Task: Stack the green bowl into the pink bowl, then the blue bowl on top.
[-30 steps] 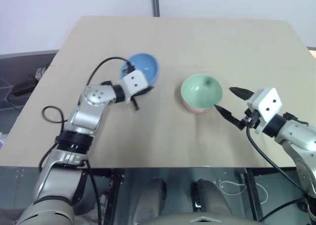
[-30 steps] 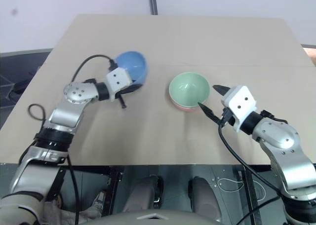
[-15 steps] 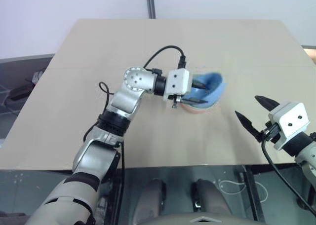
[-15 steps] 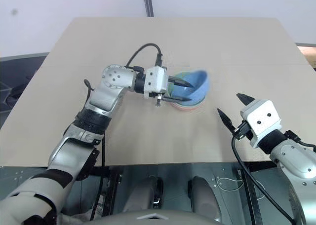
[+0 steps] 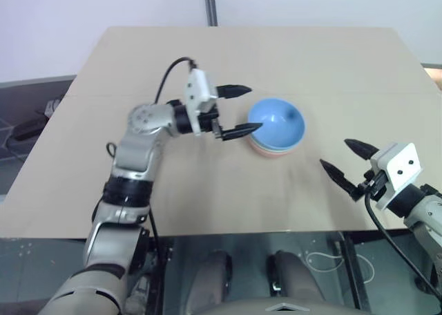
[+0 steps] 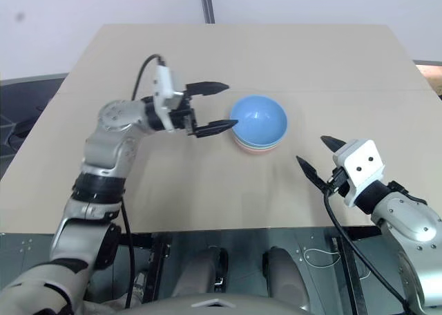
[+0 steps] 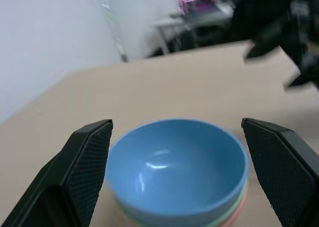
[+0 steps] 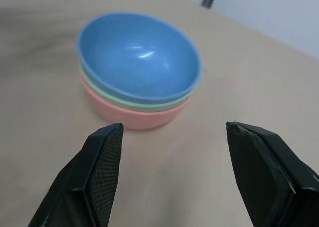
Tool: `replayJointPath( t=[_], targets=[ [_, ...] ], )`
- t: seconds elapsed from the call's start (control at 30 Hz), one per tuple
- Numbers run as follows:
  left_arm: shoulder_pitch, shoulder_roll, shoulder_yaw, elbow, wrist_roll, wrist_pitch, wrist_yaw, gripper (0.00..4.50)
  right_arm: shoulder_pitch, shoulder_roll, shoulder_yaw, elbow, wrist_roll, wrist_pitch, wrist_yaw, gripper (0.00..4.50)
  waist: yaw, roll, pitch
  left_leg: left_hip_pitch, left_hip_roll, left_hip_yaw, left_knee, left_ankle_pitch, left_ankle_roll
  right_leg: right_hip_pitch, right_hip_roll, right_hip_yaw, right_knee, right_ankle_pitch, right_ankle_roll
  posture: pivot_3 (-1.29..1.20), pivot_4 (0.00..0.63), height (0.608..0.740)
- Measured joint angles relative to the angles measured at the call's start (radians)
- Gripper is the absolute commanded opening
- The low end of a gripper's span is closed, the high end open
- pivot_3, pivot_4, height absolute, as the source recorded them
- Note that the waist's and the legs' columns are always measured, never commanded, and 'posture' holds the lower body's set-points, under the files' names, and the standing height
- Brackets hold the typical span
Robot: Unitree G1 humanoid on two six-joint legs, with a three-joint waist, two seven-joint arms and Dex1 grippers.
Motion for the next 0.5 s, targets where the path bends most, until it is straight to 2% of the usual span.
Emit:
replayJointPath(
  t=[0.03, 0.1, 0.17, 0.2, 0.27, 0.5],
  targets=[
    [0.052, 0.016, 0.025, -0.031, -0.016, 0.033, 0.024, 4.37, -0.011, -0.003, 0.019, 0.035, -0.011, -0.022, 0.012, 3.60, 0.001, 0.000, 0.000, 0.000, 0.000, 0.000, 0.000, 0.000, 0.000, 0.000, 0.000, 0.000, 0.000, 0.000, 0.000, 0.00, 0.150, 0.740],
    [0.134, 0.028, 0.069, -0.088, -0.040, 0.079, 0.072, 4.45, -0.018, -0.006, 0.039, 0.101, -0.028, -0.071, 0.037, 4.11, 0.012, -0.001, 0.000, -0.001, 0.000, -0.003, 0.000, 0.000, 0.000, 0.000, 0.000, -0.001, -0.001, 0.000, 0.000, 0.00, 0.150, 0.740],
    [0.153, 0.032, 0.082, -0.107, -0.051, 0.086, 0.079, 4.45, -0.020, -0.006, 0.041, 0.116, -0.027, -0.083, 0.046, 4.36, 0.018, -0.001, 0.000, -0.001, -0.001, -0.003, 0.000, 0.000, 0.000, 0.000, -0.001, -0.001, -0.001, 0.000, 0.000, 0.00, 0.150, 0.740],
    [0.222, 0.049, 0.123, -0.174, -0.092, 0.097, 0.081, 4.48, -0.030, -0.008, 0.045, 0.149, -0.018, -0.112, 0.076, 4.46, 0.013, -0.001, 0.000, -0.001, 0.000, -0.001, 0.000, 0.000, 0.000, 0.000, -0.001, 0.000, -0.001, 0.000, 0.000, 0.00, 0.150, 0.740],
    [0.346, 0.091, 0.170, -0.240, -0.126, 0.107, 0.067, 4.48, -0.001, -0.027, 0.024, 0.216, -0.019, -0.158, 0.114, 4.46, 0.006, 0.000, -0.001, 0.000, 0.000, 0.000, -0.001, 0.000, 0.000, 0.001, -0.007, 0.000, -0.002, 0.000, 0.000, 0.00, 0.150, 0.740],
    [0.557, 0.186, 0.274, -0.338, -0.145, 0.138, 0.089, 4.48, 0.096, -0.082, -0.087, 0.243, 0.035, -0.199, 0.211, 4.46, 0.008, 0.000, 0.000, 0.006, 0.000, -0.002, -0.002, 0.000, 0.000, 0.008, -0.008, -0.001, -0.002, 0.000, 0.000, 0.00, 0.150, 0.740]
  ],
)
